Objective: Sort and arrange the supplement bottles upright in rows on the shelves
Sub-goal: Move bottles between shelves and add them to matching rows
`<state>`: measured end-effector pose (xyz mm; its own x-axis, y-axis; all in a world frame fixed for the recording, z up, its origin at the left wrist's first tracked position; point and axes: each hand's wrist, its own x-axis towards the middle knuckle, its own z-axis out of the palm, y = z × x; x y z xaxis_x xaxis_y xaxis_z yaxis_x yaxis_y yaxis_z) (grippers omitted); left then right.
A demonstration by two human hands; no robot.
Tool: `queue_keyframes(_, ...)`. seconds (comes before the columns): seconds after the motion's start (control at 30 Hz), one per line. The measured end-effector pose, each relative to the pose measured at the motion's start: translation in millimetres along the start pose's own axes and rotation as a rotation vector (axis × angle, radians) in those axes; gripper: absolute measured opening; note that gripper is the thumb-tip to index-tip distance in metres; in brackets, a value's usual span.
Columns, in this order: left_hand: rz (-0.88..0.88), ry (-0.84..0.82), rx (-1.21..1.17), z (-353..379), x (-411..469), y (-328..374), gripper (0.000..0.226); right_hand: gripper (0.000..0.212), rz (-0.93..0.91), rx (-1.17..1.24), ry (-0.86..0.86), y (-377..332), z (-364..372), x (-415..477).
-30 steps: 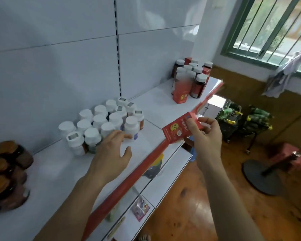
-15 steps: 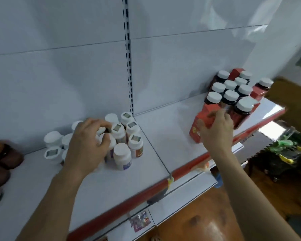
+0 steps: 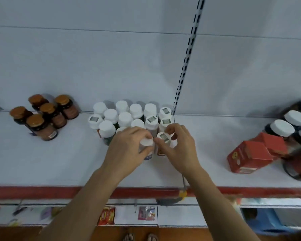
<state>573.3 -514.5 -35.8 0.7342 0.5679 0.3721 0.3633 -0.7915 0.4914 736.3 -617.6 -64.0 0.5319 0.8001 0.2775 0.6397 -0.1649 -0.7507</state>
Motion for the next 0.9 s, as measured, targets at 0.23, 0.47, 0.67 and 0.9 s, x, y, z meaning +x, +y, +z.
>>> queue_keyframes(0.23,0.013,0.057,-0.030,-14,-1,-9,0.025,0.049,0.046,-0.010,0.013,3,-3,-9)
queue_keyframes(0.47,-0.257,0.465,-0.490,-91,-37,-51,0.024,0.041,0.004,0.283,0.293,-74,29,-1)
queue_keyframes(0.67,-0.335,0.702,-0.540,-195,-123,-124,0.015,0.030,-0.037,0.492,0.137,-186,123,9)
queue_keyframes(0.9,-0.533,0.893,-0.267,-334,-281,-238,0.023,0.024,-0.043,0.667,-0.043,-331,280,-14)
